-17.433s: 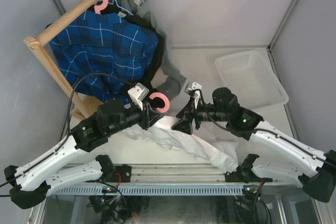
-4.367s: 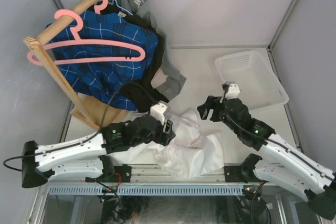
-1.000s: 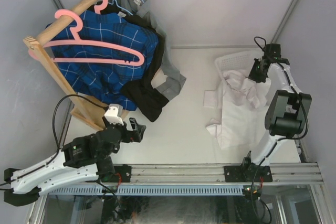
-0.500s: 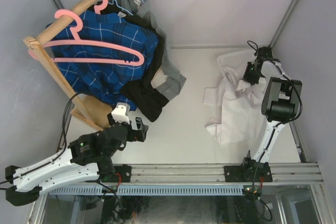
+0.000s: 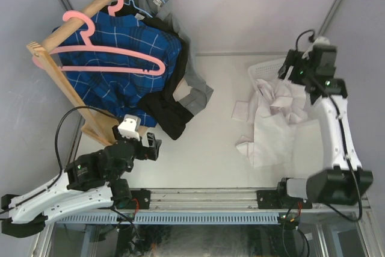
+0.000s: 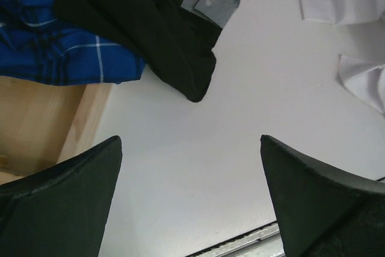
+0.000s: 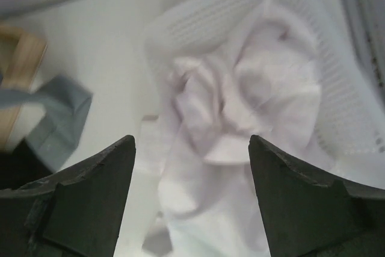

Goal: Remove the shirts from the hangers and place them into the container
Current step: Place the shirt in the bin.

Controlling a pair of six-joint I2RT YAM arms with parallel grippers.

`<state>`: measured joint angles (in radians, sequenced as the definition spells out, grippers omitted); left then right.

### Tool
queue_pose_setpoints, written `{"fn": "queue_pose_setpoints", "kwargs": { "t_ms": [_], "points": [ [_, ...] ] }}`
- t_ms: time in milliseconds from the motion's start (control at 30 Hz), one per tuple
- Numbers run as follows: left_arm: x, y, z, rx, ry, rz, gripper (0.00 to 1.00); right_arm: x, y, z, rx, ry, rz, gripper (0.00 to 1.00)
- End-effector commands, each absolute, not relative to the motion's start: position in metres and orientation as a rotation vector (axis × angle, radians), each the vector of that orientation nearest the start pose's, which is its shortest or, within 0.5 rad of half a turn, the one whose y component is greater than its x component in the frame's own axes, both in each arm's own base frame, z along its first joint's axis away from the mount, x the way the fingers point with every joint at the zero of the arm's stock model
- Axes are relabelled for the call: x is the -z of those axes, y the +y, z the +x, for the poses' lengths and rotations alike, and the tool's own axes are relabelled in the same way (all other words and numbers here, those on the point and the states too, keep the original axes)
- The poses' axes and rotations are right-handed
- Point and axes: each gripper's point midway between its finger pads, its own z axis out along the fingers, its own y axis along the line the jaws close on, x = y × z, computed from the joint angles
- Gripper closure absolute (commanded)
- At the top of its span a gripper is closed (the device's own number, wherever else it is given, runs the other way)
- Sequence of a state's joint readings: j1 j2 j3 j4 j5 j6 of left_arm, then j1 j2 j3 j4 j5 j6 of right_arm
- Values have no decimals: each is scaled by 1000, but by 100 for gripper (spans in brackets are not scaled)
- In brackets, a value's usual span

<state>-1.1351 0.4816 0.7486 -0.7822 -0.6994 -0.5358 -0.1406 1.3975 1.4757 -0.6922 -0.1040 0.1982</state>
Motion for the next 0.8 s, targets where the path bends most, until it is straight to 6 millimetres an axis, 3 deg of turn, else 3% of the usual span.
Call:
{"fn": "queue_pose_setpoints", "kwargs": {
  "t_ms": [0, 200, 400, 600, 767],
  "points": [
    [-215, -112, 171, 219, 1977, 220, 0, -203, 25, 331, -112, 2362, 278, 24],
    [-209, -107, 178, 78, 2008, 232, 0, -155, 98, 279, -148, 2238, 436, 25],
    [-211, -99, 181, 14, 2012, 199, 0, -109, 148, 248, -224, 2264, 524, 26],
    [-219, -94, 177, 91, 1976, 152, 0, -55, 126, 239, 49, 2373, 584, 22],
    [-228, -86, 174, 165, 1927, 94, 0, -29, 115, 234, 155, 2442, 646, 30]
  ]
}}
